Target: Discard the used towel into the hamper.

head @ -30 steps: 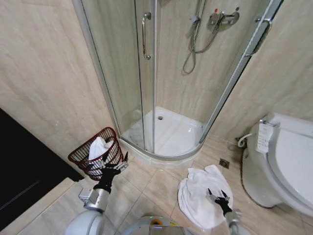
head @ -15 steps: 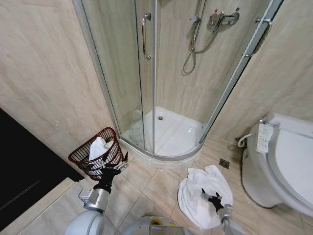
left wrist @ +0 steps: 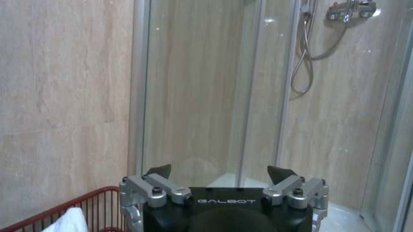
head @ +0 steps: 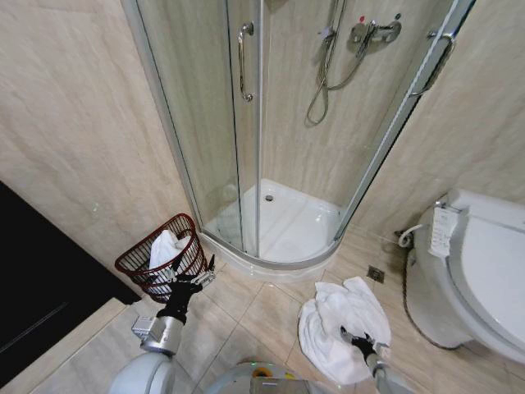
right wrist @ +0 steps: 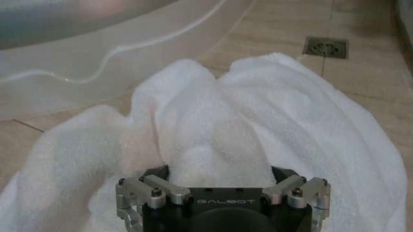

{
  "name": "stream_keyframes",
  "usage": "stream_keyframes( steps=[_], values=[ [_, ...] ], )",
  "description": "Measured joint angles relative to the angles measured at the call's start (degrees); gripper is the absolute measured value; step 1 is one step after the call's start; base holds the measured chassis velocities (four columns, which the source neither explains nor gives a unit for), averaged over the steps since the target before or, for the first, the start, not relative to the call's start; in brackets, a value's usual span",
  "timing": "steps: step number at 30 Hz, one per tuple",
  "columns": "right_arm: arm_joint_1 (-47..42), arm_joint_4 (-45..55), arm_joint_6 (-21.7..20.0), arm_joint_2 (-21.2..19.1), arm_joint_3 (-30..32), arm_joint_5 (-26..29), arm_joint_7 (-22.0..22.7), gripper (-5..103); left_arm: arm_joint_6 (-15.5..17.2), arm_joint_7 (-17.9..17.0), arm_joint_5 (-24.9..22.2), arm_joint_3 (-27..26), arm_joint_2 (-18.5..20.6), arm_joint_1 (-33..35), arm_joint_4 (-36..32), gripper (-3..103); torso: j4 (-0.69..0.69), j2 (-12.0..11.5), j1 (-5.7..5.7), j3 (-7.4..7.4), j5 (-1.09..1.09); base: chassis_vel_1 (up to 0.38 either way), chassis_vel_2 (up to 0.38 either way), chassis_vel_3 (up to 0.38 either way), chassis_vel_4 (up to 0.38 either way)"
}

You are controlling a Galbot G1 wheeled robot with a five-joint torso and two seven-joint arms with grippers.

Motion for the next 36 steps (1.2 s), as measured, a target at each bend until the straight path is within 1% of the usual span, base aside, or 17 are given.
stream_keyframes(
  steps=[7, 10, 14, 17, 18, 21, 23, 29, 31, 34, 36],
  values=[
    [-0.9, 2.1, 0.8, 0.6, -0.2, -0.1, 0.6, 100, 0.0, 0.0, 0.0, 0.0, 0.0, 0.0, 0.0, 100, 0.0, -1.5, -0.67, -0.79, -0.01, 0.0, 0.0, 0.0, 0.0],
    [-1.9, 4.5, 1.4, 0.9, -0.4, -2.1, 2.5, 100, 0.0, 0.0, 0.0, 0.0, 0.0, 0.0, 0.0, 100, 0.01, -2.6, -1.12, -1.51, 0.0, 0.0, 0.0, 0.0, 0.0],
    [-2.4, 5.7, 1.5, 0.9, -0.4, -3.4, 3.5, 100, 0.0, 0.0, 0.0, 0.0, 0.0, 0.0, 0.0, 100, 0.01, -3.3, -1.4, -1.88, -0.01, 0.0, 0.0, 0.0, 0.0],
    [-3.5, 8.7, 0.8, 1.5, -0.4, -6.3, 7.3, 100, 0.0, 0.0, 0.0, 0.0, 0.0, 0.0, 0.0, 100, 0.01, -4.3, -1.79, -2.57, 0.0, 0.0, 0.0, 0.0, 0.0],
    [-3.5, 8.7, 0.8, 1.5, -0.4, -6.3, 7.3, 100, 0.0, 0.0, 0.0, 0.0, 0.0, 0.0, 0.0, 100, 0.01, -4.3, -1.79, -2.57, 0.0, 0.0, 0.0, 0.0, 0.0],
    [-4.2, 10.1, 1.5, 1.9, -0.3, -9.3, 10.0, 100, 0.0, 0.0, 0.0, 0.0, 0.0, 0.0, 0.0, 100, 0.01, -5.3, -2.2, -3.14, 0.0, 0.0, 0.0, 0.0, 0.0],
    [-4.3, 10.3, 2.0, 2.0, -0.3, -10.2, 11.2, 100, 0.0, 0.0, 0.0, 0.0, 0.0, 0.0, 0.0, 100, 0.01, -5.9, -2.46, -3.45, 0.0, 0.0, 0.0, 0.0, 0.0],
    [-3.6, 8.8, 1.9, 1.5, -0.3, -10.2, 11.5, 100, 0.0, 0.0, 0.0, 0.0, 0.0, 0.0, 0.0, 100, 0.01, -7.0, -2.92, -4.11, -0.01, 0.0, 0.0, 0.0, 0.0],
    [-3.0, 7.8, 0.9, 1.1, -0.4, -9.3, 11.0, 100, 0.0, 0.0, 0.0, 0.0, 0.0, 0.0, 0.0, 100, 0.01, -7.6, -3.08, -4.5, -0.02, 0.0, 0.0, 0.0, 0.0],
    [-2.6, 7.4, 0.1, 0.9, -0.4, -8.5, 10.4, 101, 0.0, 0.0, 0.0, 0.0, 0.0, 0.0, 0.0, 100, 0.01, -7.8, -3.15, -4.68, -0.02, 0.0, 0.0, 0.0, 0.0],
    [-2.3, 7.0, -0.2, 0.8, -0.3, -8.1, 9.6, 93, 0.0, 0.0, 0.0, 0.0, 0.0, 0.0, 0.0, 100, 0.01, -7.9, -3.18, -4.77, -0.01, 0.0, 0.0, 0.0, 0.0]
  ],
)
